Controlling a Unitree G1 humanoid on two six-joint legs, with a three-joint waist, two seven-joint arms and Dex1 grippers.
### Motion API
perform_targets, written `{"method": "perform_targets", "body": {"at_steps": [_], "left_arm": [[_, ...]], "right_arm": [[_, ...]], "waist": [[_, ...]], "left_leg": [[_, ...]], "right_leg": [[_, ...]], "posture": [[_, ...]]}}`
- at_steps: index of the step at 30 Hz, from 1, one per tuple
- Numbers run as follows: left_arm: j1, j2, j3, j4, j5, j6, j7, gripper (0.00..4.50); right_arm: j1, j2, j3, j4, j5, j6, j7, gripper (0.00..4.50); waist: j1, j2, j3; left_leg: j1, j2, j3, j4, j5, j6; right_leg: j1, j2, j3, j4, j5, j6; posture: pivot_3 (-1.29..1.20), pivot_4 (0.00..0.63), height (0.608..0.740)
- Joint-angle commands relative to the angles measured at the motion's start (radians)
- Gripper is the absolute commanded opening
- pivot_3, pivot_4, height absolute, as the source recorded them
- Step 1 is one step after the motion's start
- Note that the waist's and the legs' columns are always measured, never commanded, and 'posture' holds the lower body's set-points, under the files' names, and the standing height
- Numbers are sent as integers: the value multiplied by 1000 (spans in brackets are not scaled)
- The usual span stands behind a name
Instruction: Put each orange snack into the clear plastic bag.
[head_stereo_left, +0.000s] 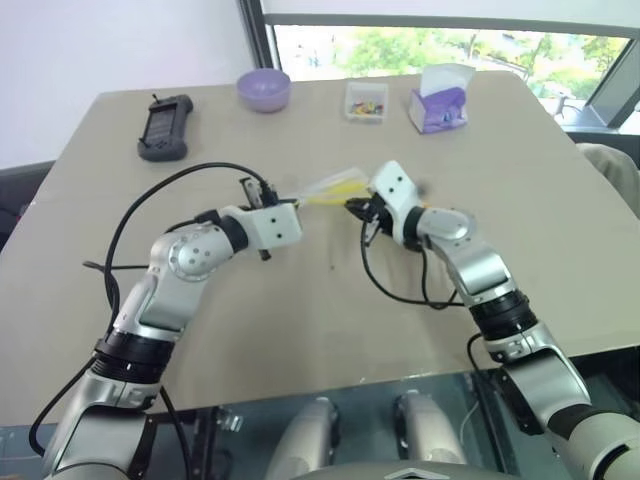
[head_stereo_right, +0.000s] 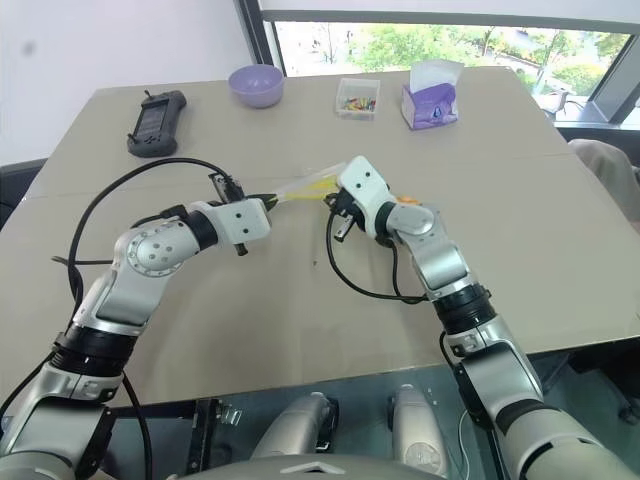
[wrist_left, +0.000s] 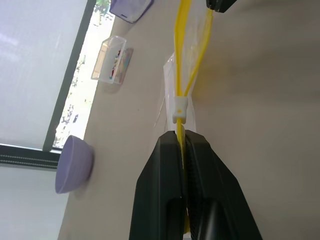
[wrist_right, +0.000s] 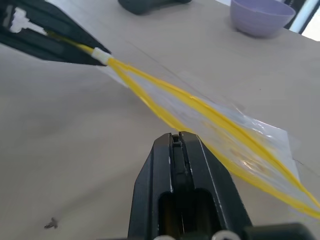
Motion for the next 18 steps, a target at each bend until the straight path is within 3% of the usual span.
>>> {"method": "perform_targets", "body": {"at_steps": [1,11,18], "left_arm": [[1,4,4,-33,1,-27,3,0],[19,-7,8,-58,-17,-43,4,0],[22,-18,10,-65,-23,-39,6,0]], "right_arm": [[-36,10,-21,-8,7,-5,-26,54],[-68,38,-7,80,-13,-44,-77,54],[-83,45,78,200,-150,-210,-177,54]], "waist": [[0,0,0],[-1,0,0],[-2,0,0]], "left_leg": [[0,0,0,0,0,0],[0,0,0,0,0,0],[0,0,0,0,0,0]], "right_leg": [[0,0,0,0,0,0],[0,0,0,0,0,0],[0,0,0,0,0,0]], "posture": [[0,150,740],[0,150,740],[0,150,740]]}}
